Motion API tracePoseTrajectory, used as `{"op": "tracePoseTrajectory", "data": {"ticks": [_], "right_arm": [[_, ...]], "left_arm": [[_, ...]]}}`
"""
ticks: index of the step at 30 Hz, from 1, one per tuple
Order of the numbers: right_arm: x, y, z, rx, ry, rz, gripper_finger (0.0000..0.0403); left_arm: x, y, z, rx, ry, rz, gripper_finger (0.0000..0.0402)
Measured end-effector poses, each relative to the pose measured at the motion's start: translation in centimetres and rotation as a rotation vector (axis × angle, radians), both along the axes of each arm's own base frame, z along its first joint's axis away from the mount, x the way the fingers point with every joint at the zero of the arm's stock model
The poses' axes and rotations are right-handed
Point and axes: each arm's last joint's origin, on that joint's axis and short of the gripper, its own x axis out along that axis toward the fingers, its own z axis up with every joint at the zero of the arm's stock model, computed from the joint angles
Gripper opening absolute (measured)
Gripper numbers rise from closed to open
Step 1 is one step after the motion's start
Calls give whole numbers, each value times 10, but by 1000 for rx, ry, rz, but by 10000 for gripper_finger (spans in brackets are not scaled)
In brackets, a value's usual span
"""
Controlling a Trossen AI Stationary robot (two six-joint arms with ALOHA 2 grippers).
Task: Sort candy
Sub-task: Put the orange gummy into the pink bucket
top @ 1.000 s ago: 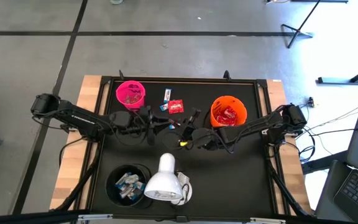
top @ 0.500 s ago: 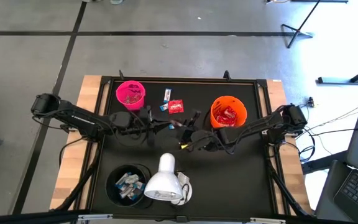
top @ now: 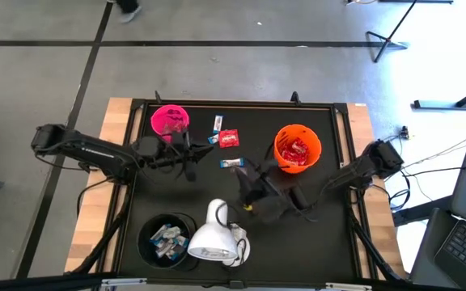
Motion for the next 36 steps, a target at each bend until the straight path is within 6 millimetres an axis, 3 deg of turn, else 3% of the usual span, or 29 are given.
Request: {"op": "tracePoseTrajectory", "data": {"ticks": [4, 8, 11, 15, 25, 30, 36], "right_arm": [[-14, 25, -3, -9, -1, 22, 279], [-20, 36, -19, 273, 4, 235, 279], [-19, 19, -36, 480, 94, 242, 279], [-22, -18, -60, 544, 163, 79, 279], [-1, -103, -75, 866, 189, 30, 279], [1, -121, -76, 921, 206, 37, 279], [0, -128, -78, 946, 234, 31, 279]], "left_arm": [[-6, -1, 1, -22, 39, -57, 0], [-6, -2, -7, -66, 114, -103, 0], [-5, -3, -11, -77, 139, -110, 0], [-5, -4, -11, -78, 141, -114, 0], [-5, -4, -9, -79, 125, -136, 14], [-5, -4, -10, -65, 129, -129, 68], [-5, -3, -10, -63, 129, -102, 117]]}}
